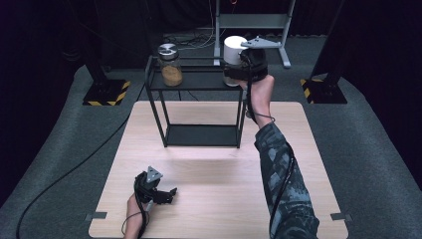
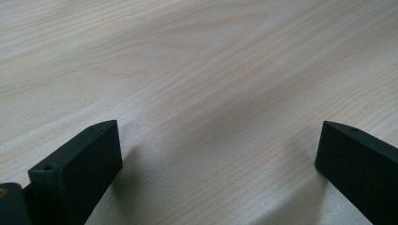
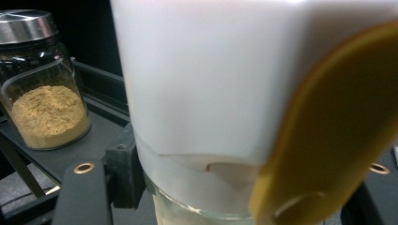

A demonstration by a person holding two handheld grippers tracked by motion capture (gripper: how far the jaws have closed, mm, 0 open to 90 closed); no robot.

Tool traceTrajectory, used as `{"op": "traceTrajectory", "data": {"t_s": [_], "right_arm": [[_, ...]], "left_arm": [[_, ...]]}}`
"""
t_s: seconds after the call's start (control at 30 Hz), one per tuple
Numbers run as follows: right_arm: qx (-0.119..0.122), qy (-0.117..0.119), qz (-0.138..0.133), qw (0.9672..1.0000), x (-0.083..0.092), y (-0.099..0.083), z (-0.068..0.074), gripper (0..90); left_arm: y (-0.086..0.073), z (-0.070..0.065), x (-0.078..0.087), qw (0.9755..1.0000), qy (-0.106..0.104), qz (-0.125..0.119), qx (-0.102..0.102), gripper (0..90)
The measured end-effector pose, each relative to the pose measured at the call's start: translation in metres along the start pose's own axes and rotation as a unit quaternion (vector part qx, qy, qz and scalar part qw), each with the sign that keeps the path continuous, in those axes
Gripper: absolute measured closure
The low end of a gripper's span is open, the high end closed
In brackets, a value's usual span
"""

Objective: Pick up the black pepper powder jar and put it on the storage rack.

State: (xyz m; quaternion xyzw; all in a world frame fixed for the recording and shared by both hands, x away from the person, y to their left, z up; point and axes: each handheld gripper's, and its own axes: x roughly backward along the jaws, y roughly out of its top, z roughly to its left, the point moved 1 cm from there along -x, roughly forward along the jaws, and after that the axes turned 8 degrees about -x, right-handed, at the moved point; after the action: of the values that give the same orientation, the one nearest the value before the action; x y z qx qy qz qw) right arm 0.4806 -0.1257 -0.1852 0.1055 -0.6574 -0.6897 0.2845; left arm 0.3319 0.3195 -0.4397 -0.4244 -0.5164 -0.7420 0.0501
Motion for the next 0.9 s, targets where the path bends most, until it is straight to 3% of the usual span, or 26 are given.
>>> {"op": "traceTrajectory", "data": {"t_s": [0.57,0.7,0.9], "right_arm": [[0.004,-0.005,0.008,0.9999,0.001,0.004,0.003,28.3],[-0.001,-0.003,0.001,1.0,0.007,0.004,0.005,15.7],[0.022,-0.01,0.03,0.9993,0.026,0.01,0.014,3.1]], "left_arm": [[0.0,0.0,0.0,1.0,0.0,0.0,0.0,0.4],[0.0,0.0,0.0,1.0,0.0,0.0,0.0,0.4],[0.0,-0.001,0.0,1.0,0.002,0.0,0.0,0.3]]}}
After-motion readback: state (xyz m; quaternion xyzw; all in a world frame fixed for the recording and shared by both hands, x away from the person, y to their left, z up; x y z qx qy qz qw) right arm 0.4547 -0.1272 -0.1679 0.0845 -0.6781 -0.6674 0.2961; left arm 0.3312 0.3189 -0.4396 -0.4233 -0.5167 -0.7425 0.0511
